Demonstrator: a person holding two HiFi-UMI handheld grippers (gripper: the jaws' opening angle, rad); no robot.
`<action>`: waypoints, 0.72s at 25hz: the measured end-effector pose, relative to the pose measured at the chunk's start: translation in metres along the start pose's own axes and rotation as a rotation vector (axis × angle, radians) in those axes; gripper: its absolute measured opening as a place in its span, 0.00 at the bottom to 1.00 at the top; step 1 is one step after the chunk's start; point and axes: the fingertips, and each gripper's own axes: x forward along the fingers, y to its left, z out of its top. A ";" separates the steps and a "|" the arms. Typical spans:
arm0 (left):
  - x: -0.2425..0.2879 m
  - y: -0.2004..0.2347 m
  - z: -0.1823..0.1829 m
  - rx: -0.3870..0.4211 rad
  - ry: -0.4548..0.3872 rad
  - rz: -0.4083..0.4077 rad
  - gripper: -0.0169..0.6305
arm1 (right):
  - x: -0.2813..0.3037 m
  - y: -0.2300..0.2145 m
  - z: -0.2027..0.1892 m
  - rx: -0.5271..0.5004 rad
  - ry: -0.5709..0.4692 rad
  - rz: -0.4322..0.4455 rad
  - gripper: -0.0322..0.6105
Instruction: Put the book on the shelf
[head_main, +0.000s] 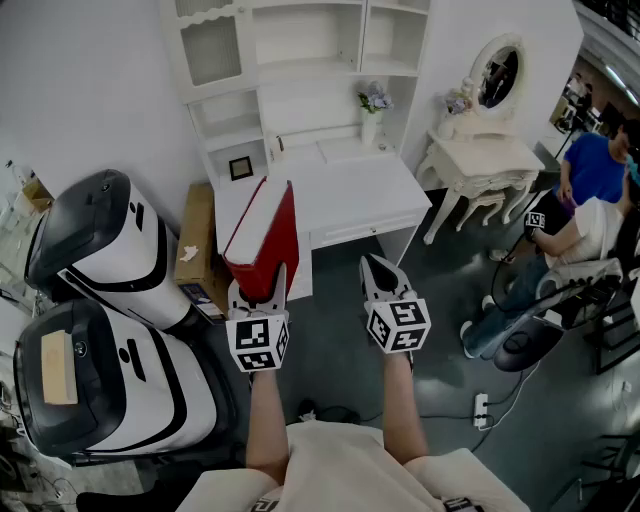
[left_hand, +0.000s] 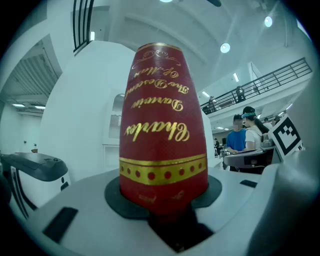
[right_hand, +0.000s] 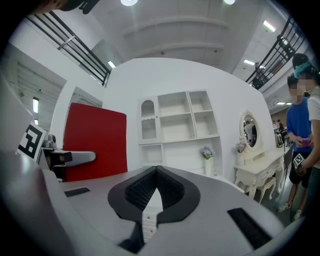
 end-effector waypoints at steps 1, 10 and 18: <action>0.002 0.001 0.001 0.004 0.000 -0.007 0.32 | 0.002 0.001 0.001 0.002 -0.003 -0.002 0.09; 0.014 0.027 -0.003 0.005 0.005 -0.052 0.32 | 0.025 0.016 -0.005 0.024 -0.017 -0.041 0.09; 0.030 0.060 -0.013 -0.024 0.007 -0.092 0.32 | 0.052 0.033 -0.011 0.057 -0.046 -0.065 0.09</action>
